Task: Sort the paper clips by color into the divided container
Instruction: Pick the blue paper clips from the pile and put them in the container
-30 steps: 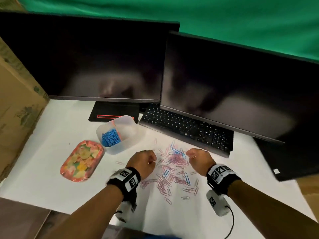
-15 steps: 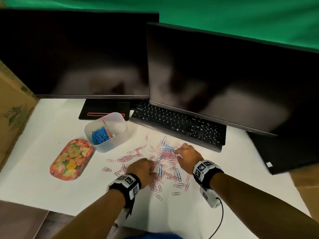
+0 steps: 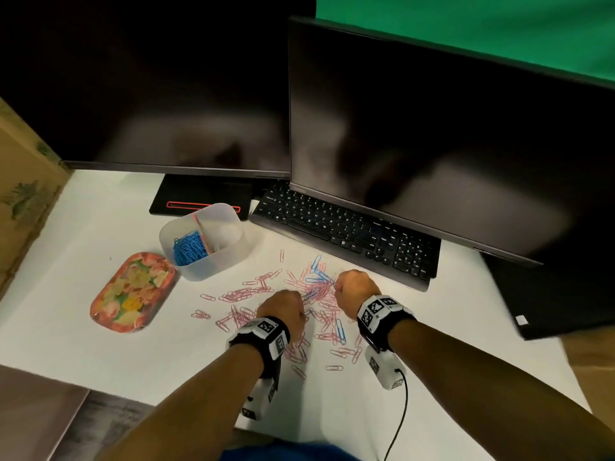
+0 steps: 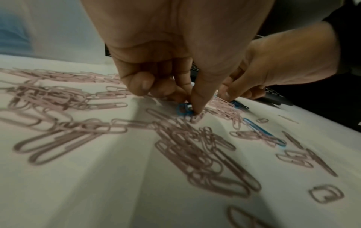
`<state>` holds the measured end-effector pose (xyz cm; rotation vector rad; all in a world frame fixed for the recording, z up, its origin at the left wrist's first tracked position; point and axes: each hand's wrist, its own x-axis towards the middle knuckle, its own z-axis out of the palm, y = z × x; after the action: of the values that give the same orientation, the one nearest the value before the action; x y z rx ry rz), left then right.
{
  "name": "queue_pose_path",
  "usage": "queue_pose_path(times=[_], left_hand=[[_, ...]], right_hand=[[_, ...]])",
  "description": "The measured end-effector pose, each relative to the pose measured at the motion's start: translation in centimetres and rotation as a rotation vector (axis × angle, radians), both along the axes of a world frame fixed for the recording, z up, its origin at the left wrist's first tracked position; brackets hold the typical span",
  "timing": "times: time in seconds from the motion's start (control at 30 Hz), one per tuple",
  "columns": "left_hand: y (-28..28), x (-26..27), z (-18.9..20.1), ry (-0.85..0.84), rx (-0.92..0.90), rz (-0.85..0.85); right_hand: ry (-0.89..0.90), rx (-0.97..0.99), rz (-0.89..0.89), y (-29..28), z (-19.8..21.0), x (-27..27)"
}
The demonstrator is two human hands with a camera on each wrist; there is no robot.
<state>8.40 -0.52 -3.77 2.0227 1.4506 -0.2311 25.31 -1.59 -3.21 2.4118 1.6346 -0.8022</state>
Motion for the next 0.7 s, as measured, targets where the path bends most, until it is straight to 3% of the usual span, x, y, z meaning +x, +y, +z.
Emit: queue_pose_path(times=[0.07, 0.17, 0.3, 0.47, 0.7], left_hand=[[0.3, -0.3, 0.1, -0.066, -0.021, 0.058], [1.3, -1.2, 0.7, -0.275, -0.028, 0.273], [4.0, -3.7, 0.8, -0.427, -0.064, 0.505], [5.2, -5.0, 0.9, -0.600, -0.315, 0.656], [4.3, -3.5, 1.4, -0.802, -0.486, 0.851]], right_hand=[[0.017, -0.035, -0.035, 0.4, 0.0, -0.1], [0.069, -0.033, -0.060, 0.7, 0.1, 0.1], [0.094, -0.029, -0.059, 0.2, 0.1, 0.9], [0.063, -0.042, -0.016, -0.3, -0.4, 0.4], [0.150, -0.042, -0.060, -0.3, -0.4, 1.1]])
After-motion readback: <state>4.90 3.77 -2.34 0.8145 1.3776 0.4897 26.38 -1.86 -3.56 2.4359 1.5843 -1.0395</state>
